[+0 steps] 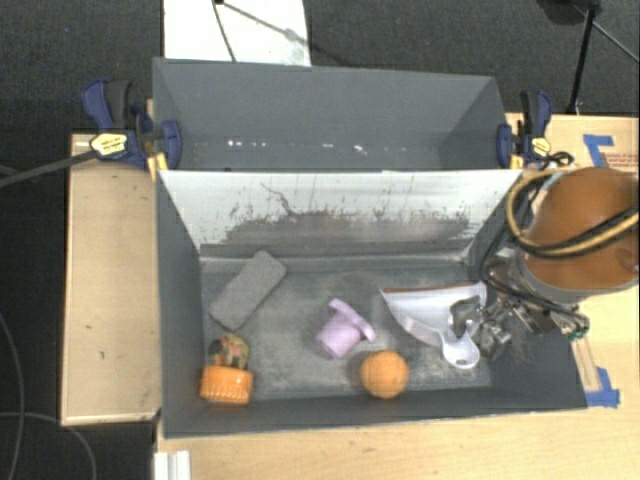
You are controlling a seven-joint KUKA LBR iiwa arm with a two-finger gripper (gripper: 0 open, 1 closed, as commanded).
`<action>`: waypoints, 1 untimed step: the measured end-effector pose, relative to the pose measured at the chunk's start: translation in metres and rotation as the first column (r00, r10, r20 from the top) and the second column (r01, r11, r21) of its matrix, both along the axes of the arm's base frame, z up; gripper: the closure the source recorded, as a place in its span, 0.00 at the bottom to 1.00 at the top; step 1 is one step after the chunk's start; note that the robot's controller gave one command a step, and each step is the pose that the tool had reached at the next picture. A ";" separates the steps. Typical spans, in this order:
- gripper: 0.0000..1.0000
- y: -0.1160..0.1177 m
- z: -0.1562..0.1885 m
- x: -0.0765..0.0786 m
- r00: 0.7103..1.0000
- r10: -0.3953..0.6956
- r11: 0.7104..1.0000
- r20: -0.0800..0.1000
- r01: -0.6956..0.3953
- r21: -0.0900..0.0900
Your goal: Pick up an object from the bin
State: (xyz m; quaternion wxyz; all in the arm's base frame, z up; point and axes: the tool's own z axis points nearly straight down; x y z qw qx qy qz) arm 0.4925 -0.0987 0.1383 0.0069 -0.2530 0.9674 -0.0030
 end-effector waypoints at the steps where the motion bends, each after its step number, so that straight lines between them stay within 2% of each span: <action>1: 1.00 0.001 -0.028 -0.002 1.000 -0.014 1.000 -0.017 0.014 0.004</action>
Offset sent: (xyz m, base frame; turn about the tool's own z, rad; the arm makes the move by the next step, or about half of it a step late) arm 0.0049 -0.0182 0.1176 0.0210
